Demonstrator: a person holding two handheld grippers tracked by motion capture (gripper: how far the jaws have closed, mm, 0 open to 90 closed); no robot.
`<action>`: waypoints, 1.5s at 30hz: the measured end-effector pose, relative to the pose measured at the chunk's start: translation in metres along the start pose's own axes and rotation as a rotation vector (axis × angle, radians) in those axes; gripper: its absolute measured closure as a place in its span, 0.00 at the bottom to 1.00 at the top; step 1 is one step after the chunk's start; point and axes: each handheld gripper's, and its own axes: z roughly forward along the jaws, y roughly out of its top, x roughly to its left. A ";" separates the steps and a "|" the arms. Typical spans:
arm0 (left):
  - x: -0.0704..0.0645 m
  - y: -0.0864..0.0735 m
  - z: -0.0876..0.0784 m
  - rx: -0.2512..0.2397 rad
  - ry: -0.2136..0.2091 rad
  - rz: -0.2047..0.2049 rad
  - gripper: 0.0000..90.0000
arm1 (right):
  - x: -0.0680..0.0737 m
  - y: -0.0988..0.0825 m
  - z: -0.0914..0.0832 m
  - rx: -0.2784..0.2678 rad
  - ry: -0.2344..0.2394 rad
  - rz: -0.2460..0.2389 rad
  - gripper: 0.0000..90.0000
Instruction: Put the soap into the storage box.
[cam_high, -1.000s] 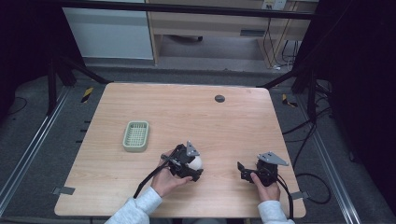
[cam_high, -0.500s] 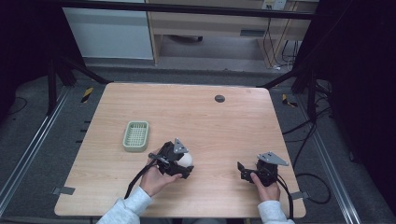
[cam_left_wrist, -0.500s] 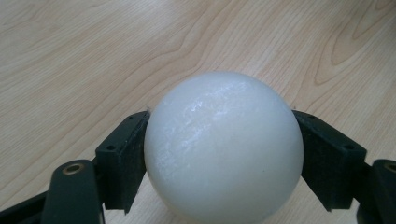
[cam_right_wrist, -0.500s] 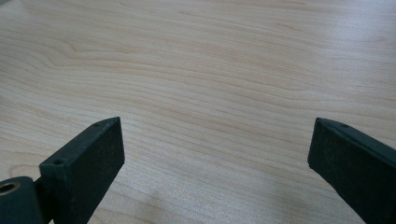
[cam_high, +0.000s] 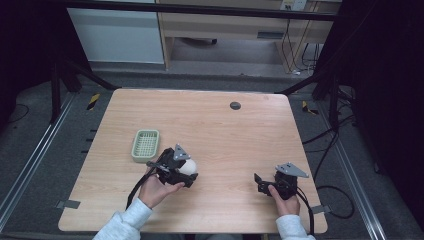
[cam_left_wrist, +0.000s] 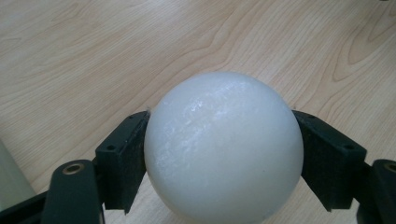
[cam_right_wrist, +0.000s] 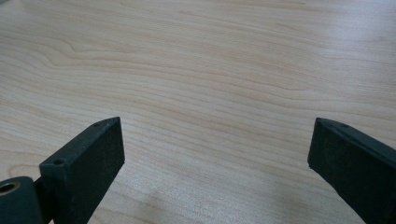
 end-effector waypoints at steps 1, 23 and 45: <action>0.001 0.000 -0.001 0.001 0.004 -0.004 0.26 | 0.000 0.000 0.000 0.000 0.001 0.001 0.05; 0.034 -0.009 -0.017 -0.018 0.045 -0.067 0.26 | 0.000 0.000 0.000 -0.002 0.005 0.002 0.05; 0.061 -0.010 -0.026 -0.034 0.089 -0.120 0.26 | 0.001 0.000 0.000 -0.003 0.011 0.001 0.05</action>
